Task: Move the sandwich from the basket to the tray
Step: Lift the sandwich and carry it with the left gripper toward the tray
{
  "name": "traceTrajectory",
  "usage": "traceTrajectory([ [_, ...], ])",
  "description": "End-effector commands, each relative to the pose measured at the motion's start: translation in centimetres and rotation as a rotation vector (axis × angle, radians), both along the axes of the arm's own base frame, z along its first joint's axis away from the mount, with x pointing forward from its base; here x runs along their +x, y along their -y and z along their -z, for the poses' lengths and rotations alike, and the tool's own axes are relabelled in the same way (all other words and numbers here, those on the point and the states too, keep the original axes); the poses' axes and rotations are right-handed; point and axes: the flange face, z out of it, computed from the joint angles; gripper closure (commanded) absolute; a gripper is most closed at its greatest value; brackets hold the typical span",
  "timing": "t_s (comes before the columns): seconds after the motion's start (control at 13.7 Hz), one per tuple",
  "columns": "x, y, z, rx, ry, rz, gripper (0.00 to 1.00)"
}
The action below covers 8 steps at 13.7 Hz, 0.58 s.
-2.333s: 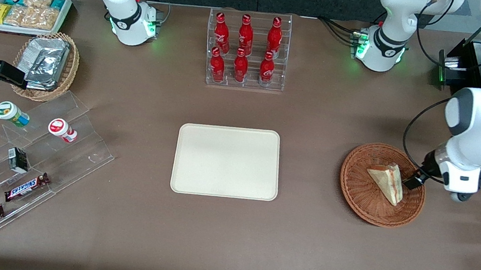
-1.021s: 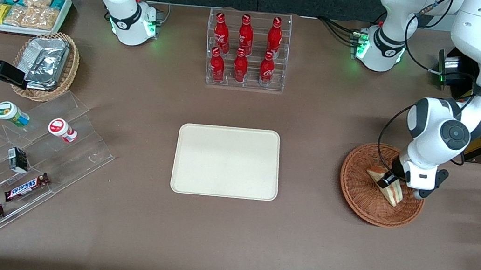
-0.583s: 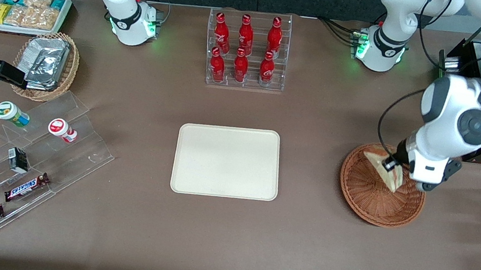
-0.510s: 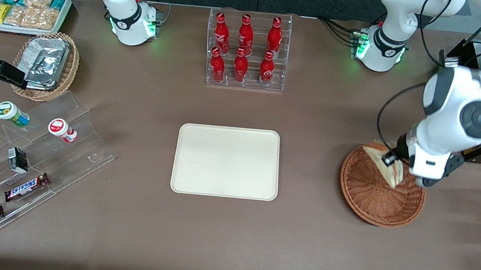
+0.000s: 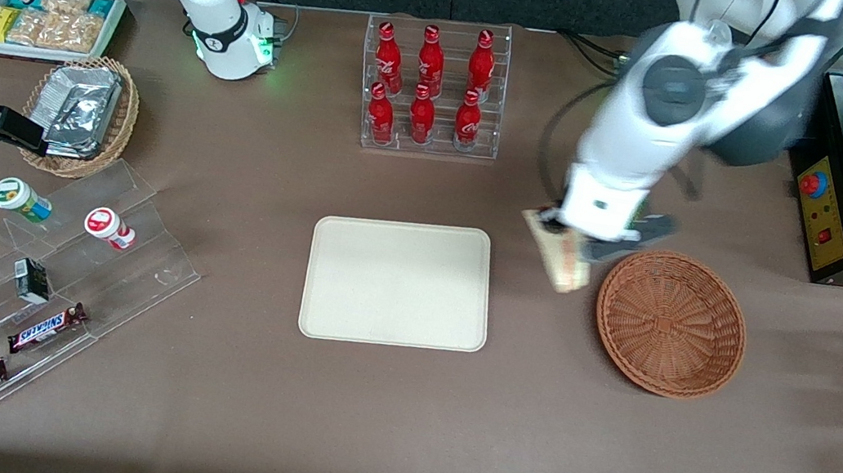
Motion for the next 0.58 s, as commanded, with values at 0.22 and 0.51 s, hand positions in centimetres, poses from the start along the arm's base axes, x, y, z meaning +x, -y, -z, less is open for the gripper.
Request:
traceTrajectory([
  [0.22, -0.2, 11.8, 10.7, 0.060, 0.021, 0.172, 1.00],
  [0.51, 1.0, 16.3, 15.9, 0.041, 0.049, 0.231, 1.00],
])
